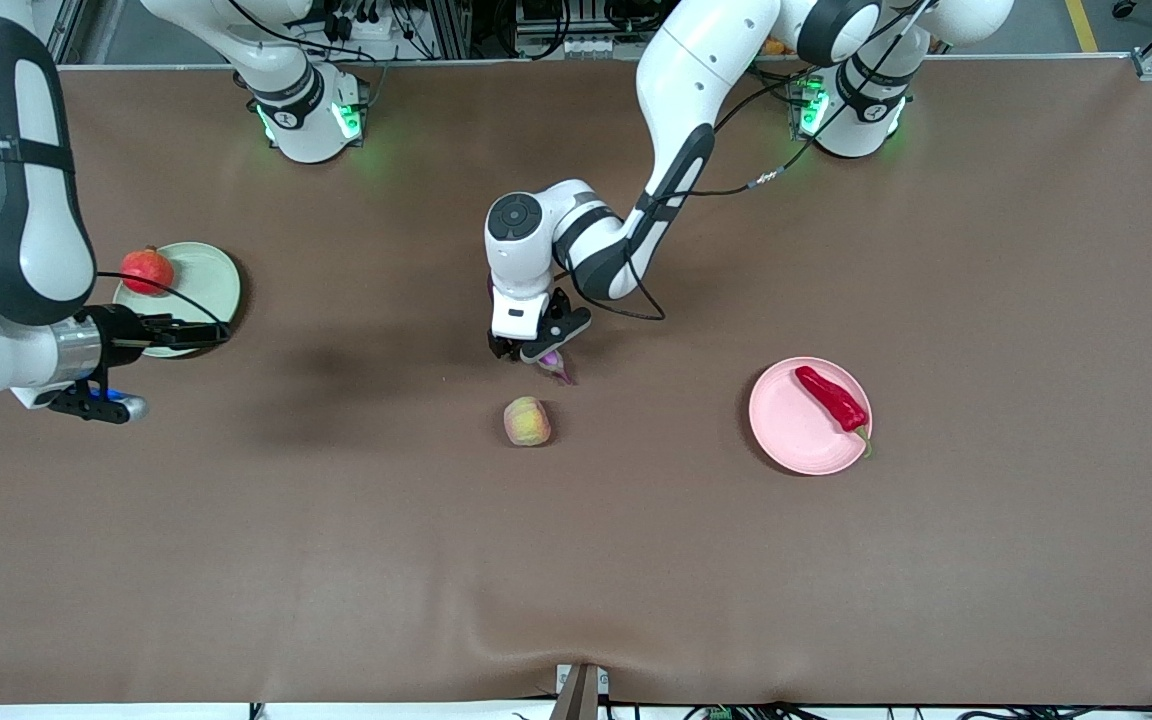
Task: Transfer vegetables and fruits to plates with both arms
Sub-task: 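Reach the left gripper to the eggplant while the right gripper releases the apple, then lift the eggplant with the left gripper while the right gripper withdraws, then lower the eggplant onto the pink plate while the right gripper grasps the peach, then carry the peach to the green plate while the left gripper withdraws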
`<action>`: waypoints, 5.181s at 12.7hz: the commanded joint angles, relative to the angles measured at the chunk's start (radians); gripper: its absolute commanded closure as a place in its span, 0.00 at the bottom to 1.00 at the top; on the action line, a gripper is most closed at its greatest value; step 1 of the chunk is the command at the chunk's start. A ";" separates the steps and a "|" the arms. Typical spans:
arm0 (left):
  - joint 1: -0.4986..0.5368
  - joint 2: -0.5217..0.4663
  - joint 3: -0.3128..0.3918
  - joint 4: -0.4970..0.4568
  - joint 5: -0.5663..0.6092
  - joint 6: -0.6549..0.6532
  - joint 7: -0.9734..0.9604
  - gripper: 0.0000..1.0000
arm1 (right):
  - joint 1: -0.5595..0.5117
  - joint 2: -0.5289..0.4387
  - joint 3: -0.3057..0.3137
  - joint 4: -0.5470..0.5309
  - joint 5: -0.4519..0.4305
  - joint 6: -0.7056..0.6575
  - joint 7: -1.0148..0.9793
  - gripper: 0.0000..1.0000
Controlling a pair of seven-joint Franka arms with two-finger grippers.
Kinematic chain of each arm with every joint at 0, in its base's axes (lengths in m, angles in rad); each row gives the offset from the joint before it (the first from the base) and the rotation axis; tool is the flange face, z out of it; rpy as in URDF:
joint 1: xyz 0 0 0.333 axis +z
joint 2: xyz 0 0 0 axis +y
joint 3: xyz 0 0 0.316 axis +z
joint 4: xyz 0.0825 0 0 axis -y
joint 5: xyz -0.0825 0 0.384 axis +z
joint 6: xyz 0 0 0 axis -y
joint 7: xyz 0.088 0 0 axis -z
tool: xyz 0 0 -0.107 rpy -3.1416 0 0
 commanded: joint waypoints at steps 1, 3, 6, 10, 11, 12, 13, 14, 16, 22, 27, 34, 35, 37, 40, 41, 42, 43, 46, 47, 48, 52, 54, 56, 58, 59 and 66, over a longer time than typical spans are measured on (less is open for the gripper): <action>-0.028 0.017 0.026 0.022 0.032 0.001 -0.028 0.96 | 0.024 -0.001 -0.010 0.024 0.049 -0.024 0.047 0.00; -0.026 -0.006 0.029 0.022 0.031 -0.006 -0.028 0.96 | 0.027 -0.001 -0.009 0.035 0.099 -0.024 0.077 0.00; -0.017 -0.067 0.050 0.022 0.026 -0.049 -0.029 0.96 | 0.066 -0.001 -0.009 0.047 0.112 -0.024 0.152 0.00; 0.026 -0.203 0.077 0.022 0.020 -0.158 -0.046 0.95 | 0.105 0.010 -0.009 0.066 0.217 -0.023 0.273 0.00; 0.060 -0.246 0.075 0.022 0.020 -0.182 -0.046 0.95 | 0.143 0.019 -0.009 0.066 0.242 -0.012 0.322 0.00; 0.095 -0.277 0.075 0.020 0.019 -0.199 -0.045 0.94 | 0.175 0.030 -0.009 0.069 0.254 0.011 0.367 0.00; 0.118 -0.289 0.075 0.019 0.019 -0.209 -0.045 0.94 | 0.215 0.032 -0.009 0.070 0.256 0.064 0.417 0.00; 0.149 -0.297 0.077 0.019 0.019 -0.230 -0.045 0.94 | 0.241 0.041 -0.009 0.069 0.259 0.118 0.472 0.00; 0.230 -0.309 0.077 0.015 0.020 -0.296 -0.026 0.94 | 0.302 0.083 -0.007 0.069 0.300 0.234 0.552 0.00; 0.489 -0.294 0.074 -0.047 0.025 -0.434 0.375 0.95 | 0.548 0.261 -0.007 0.069 0.340 0.698 0.779 0.00; 0.561 -0.282 0.077 -0.164 0.037 -0.414 0.489 0.95 | 0.629 0.352 -0.007 0.070 0.334 0.893 0.898 0.00; 0.548 -0.279 0.069 -0.320 0.169 -0.261 0.491 0.95 | 0.660 0.430 -0.007 0.070 0.342 1.043 0.915 0.00; 0.548 -0.276 0.067 -0.320 0.199 -0.261 0.491 0.94 | 0.662 0.430 -0.007 0.070 0.340 1.043 0.910 0.00; 0.543 -0.265 0.066 -0.319 0.210 -0.261 0.542 0.89 | 0.662 0.430 -0.009 0.064 0.328 1.034 0.900 0.09; 0.539 -0.257 0.066 -0.319 0.210 -0.261 0.560 0.00 | 0.645 0.417 -0.010 0.075 0.330 0.972 0.916 1.00; 0.540 -0.257 0.066 -0.317 0.210 -0.261 0.560 0.00 | 0.642 0.415 -0.015 0.093 0.330 0.935 0.918 1.00; 0.541 -0.257 0.066 -0.316 0.210 -0.261 0.560 0.00 | 0.634 0.414 -0.019 0.099 0.330 0.903 0.918 1.00; 0.543 -0.259 0.066 -0.316 0.210 -0.261 0.558 0.00 | 0.628 0.404 -0.027 0.116 0.328 0.863 0.918 1.00; 0.554 -0.283 0.066 -0.310 0.210 -0.264 0.569 0.00 | 0.625 0.394 -0.097 0.214 0.328 0.619 0.918 1.00; 0.563 -0.305 0.066 -0.310 0.207 -0.267 0.622 0.00 | 0.625 0.395 -0.110 0.233 0.328 0.577 0.916 1.00; 0.577 -0.331 0.066 -0.310 0.203 -0.273 0.694 0.00 | 0.625 0.394 -0.119 0.236 0.327 0.568 0.913 1.00; 0.620 -0.397 0.063 -0.317 0.195 -0.340 1.010 0.00 | 0.616 0.329 -0.258 0.256 0.288 0.271 0.779 1.00; 0.650 -0.424 0.063 -0.319 0.172 -0.400 1.218 0.00 | 0.613 0.279 -0.362 0.227 0.271 0.114 0.647 1.00; 0.696 -0.457 0.061 -0.320 0.093 -0.477 1.393 0.00 | 0.613 0.224 -0.470 0.166 0.223 0.019 0.451 1.00; 0.754 -0.484 0.061 -0.320 0.036 -0.564 1.522 0.00 | 0.614 0.179 -0.592 0.039 0.201 -0.018 0.195 1.00; 0.765 -0.500 0.061 -0.325 0.032 -0.610 1.543 0.00 | 0.616 0.148 -0.649 -0.032 0.195 -0.015 0.086 1.00; 0.816 -0.722 0.067 -0.459 0.034 -0.687 1.531 0.00 | 0.523 0.183 -0.875 -0.354 0.153 0.270 -0.601 1.00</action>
